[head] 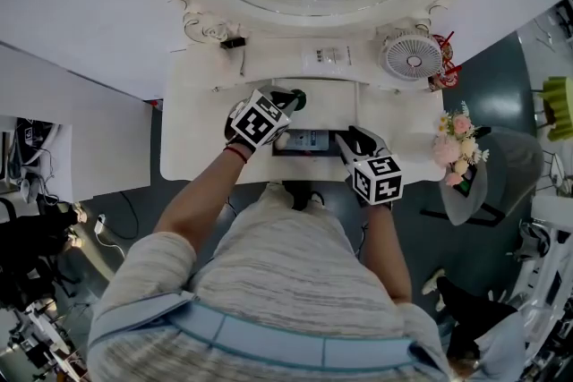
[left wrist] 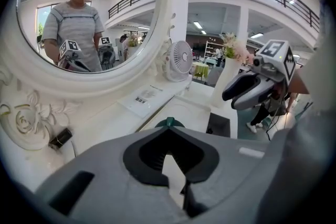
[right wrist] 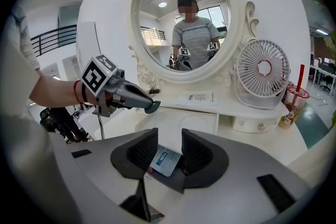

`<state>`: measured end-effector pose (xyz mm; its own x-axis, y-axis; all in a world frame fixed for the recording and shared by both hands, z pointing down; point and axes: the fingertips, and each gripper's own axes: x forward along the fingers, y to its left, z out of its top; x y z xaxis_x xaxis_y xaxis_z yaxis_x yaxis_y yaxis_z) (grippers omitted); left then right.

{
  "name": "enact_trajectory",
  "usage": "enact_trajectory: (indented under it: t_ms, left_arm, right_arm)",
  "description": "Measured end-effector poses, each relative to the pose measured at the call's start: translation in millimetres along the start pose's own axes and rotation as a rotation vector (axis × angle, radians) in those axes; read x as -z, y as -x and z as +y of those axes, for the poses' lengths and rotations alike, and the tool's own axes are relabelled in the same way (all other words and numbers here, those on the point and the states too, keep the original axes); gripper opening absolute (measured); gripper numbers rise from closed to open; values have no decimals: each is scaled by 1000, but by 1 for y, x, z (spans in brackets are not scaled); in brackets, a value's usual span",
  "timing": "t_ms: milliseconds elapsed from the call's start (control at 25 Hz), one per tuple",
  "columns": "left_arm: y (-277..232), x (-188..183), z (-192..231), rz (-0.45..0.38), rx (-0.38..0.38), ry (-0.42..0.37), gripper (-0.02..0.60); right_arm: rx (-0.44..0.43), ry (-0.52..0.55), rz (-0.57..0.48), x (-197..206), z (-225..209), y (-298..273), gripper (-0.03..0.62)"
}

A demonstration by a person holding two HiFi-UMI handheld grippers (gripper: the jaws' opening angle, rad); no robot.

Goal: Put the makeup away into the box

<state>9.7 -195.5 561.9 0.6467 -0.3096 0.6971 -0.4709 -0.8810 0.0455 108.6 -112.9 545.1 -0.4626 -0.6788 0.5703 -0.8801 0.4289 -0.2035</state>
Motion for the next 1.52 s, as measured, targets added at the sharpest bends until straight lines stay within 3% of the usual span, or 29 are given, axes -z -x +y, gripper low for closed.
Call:
enact_trajectory:
  t_ms: [480,840,1000,1080,1120,1520]
  left_arm:
    - [-7,25,-77,71,109,-15,11]
    - [-19,46,-100,127,130,6,12]
    - [-22,45,-105,107,142,35,31]
    - [-23,45,-107,99,149,54,122]
    - [-23,46,-108,99,145,56,131]
    - [-3,31,-103,0,99,101,135]
  right_arm:
    - [-25,11,-5,11,4,17,121]
    - [-35,17,-10,17,3,29,123]
    - [-40,24,-13,18,3,33,123]
    - [-41,26,-14,18,3,34,123]
    - [-41,26,-15,18,3,35,123]
    - [-60,45,-36,14,10,43,123]
